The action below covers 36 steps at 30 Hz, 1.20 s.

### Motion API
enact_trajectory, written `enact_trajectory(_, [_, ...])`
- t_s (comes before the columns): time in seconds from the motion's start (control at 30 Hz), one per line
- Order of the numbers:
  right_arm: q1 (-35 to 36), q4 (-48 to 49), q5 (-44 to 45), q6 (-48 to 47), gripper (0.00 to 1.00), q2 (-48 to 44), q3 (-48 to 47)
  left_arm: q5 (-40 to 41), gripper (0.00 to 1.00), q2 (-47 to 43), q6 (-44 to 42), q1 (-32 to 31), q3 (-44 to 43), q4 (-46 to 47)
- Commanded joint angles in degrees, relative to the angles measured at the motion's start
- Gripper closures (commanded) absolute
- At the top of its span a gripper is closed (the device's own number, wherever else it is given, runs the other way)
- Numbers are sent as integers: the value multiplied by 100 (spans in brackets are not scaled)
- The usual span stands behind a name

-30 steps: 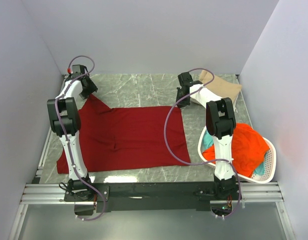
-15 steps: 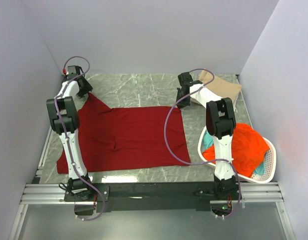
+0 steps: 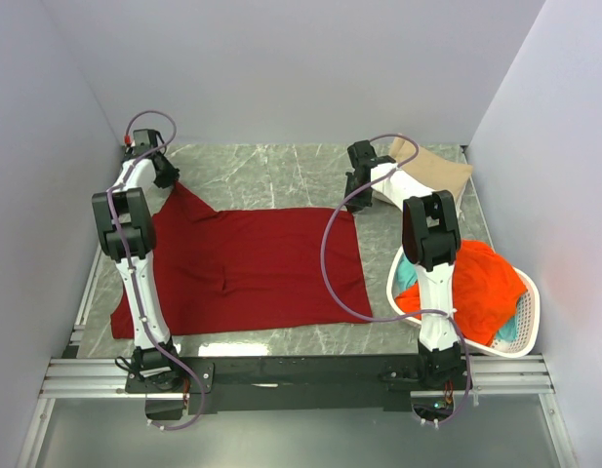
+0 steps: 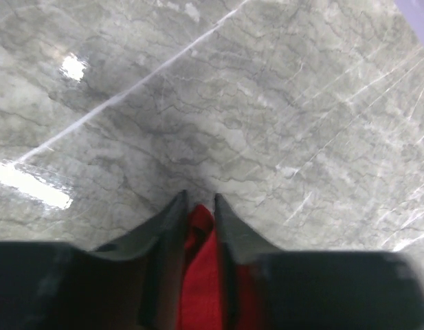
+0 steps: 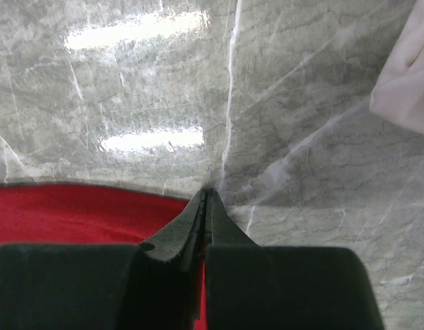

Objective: Fold and stack the t-shirts
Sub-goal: Fold the tshirt

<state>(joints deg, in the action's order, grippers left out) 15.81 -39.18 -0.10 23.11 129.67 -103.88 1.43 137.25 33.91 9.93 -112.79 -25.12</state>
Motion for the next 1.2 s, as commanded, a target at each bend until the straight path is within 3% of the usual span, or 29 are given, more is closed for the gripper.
enact_trajectory(0.0, [-26,-274,27,26,100,94,-194,-239,76,-111,72,-18,73,43])
enact_trajectory(0.03, [-34,-283,27,27,100,94,-212,-249,85,-102,80,-27,73,34])
enact_trajectory(0.13, [-26,-327,27,26,100,76,-273,-266,100,-137,142,-18,38,-27])
enact_trajectory(0.5, [-78,-485,71,123,100,-152,-871,-565,100,-348,634,17,-708,-160])
enact_trajectory(0.93, [-324,-600,36,351,100,516,-2408,-1443,100,-14,1056,193,-1648,148])
enact_trajectory(1.17, [-404,-109,-298,247,100,131,-2094,-1795,99,-523,1223,263,-1229,271])
